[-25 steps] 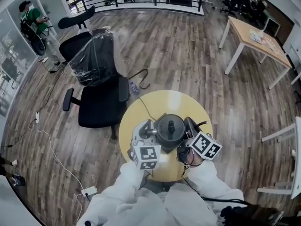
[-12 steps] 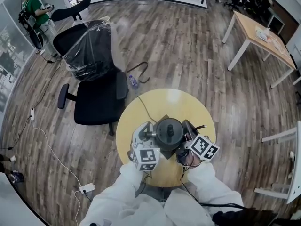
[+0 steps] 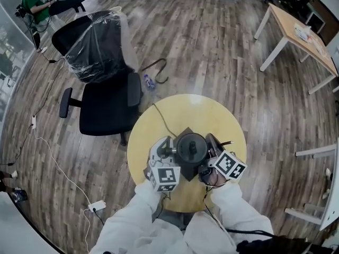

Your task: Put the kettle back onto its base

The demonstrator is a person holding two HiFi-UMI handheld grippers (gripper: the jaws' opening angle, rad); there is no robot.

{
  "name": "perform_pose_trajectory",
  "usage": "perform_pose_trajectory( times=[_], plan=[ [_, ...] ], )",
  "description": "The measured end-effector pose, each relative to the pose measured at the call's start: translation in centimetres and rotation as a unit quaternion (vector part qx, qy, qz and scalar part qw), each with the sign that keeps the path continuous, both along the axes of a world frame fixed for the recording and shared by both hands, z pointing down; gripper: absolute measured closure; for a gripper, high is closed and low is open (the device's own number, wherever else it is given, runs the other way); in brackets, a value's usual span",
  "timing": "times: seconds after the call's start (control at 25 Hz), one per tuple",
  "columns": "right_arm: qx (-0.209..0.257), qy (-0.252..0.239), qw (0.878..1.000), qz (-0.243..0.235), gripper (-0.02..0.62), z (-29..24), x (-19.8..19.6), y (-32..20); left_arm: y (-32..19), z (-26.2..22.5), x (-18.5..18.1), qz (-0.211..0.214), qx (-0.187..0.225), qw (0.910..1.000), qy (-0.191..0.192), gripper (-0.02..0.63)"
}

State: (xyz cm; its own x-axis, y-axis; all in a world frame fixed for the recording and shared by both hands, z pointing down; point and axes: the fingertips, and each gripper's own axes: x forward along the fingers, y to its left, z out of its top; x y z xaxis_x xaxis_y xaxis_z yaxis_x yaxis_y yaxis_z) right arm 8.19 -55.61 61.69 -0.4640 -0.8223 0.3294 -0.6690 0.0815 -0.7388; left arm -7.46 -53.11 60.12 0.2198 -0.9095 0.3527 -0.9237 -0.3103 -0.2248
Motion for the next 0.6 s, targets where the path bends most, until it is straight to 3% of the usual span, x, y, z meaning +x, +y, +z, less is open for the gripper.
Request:
perform_pose_trajectory(
  times=[0.6],
  plan=[
    [0.001,0.007,1.000,0.000,0.584,3.1,0.0,-1.6,-1.2,3.0,0.0,0.003,0.002,1.0000,-0.005,0.606]
  ],
)
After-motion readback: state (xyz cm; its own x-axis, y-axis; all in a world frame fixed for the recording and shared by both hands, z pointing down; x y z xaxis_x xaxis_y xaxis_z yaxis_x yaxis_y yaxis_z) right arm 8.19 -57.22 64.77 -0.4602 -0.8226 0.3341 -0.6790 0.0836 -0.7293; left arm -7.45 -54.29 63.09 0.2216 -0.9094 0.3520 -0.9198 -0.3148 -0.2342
